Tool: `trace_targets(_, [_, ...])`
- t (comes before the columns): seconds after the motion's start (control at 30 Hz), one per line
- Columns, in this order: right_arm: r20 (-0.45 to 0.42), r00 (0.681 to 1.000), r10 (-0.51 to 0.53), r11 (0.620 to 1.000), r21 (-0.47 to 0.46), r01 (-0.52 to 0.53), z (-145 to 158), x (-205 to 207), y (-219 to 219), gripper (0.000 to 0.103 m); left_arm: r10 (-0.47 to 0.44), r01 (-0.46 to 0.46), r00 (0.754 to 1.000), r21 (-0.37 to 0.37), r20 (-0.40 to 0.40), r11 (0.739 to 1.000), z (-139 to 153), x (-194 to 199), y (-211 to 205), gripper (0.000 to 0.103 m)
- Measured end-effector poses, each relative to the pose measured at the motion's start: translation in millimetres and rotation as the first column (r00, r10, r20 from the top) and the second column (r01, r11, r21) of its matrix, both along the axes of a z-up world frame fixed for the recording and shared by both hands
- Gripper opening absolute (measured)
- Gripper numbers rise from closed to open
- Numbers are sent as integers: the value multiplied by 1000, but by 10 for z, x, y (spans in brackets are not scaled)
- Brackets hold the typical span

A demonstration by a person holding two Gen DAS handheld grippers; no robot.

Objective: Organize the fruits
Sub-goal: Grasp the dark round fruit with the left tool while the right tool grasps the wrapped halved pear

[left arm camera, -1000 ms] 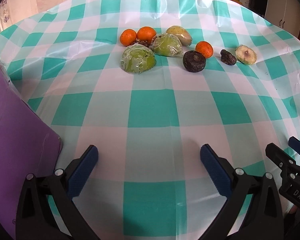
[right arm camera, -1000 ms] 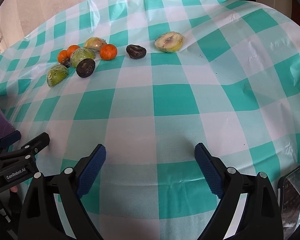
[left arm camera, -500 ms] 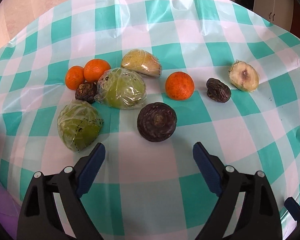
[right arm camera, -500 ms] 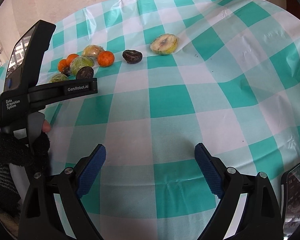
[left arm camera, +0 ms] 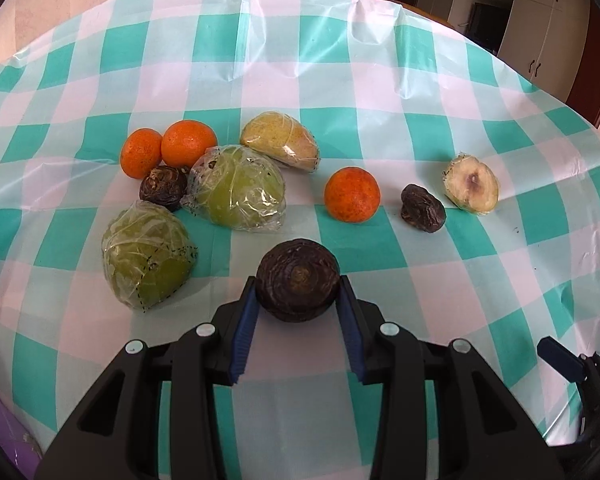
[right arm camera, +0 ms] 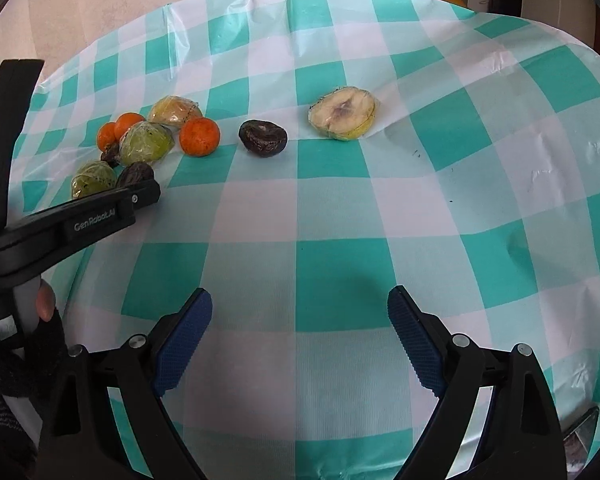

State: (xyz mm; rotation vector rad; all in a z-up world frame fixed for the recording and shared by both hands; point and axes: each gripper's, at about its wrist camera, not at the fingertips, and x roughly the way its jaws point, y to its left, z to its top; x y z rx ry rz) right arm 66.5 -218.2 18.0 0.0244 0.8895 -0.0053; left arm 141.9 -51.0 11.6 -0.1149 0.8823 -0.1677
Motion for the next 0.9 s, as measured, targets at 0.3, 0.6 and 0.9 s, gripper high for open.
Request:
trace_targets(0.3, [26,971,-238,943,246,224,50,961,-512,72,1,-2,1000,-29,-10,1000,-44,-43,75,39])
trace_targets(0.6, [-24,936,-350,935,52,351,12,1677,-123,76,0,-1,1000,-62,-13,998,-52,-49,130,39])
trace_targets(0.9, [24,934,-357,934,36,356,63,1529,-166,57,-2,0,1000,-80,-15,997,-50,-61,155,39])
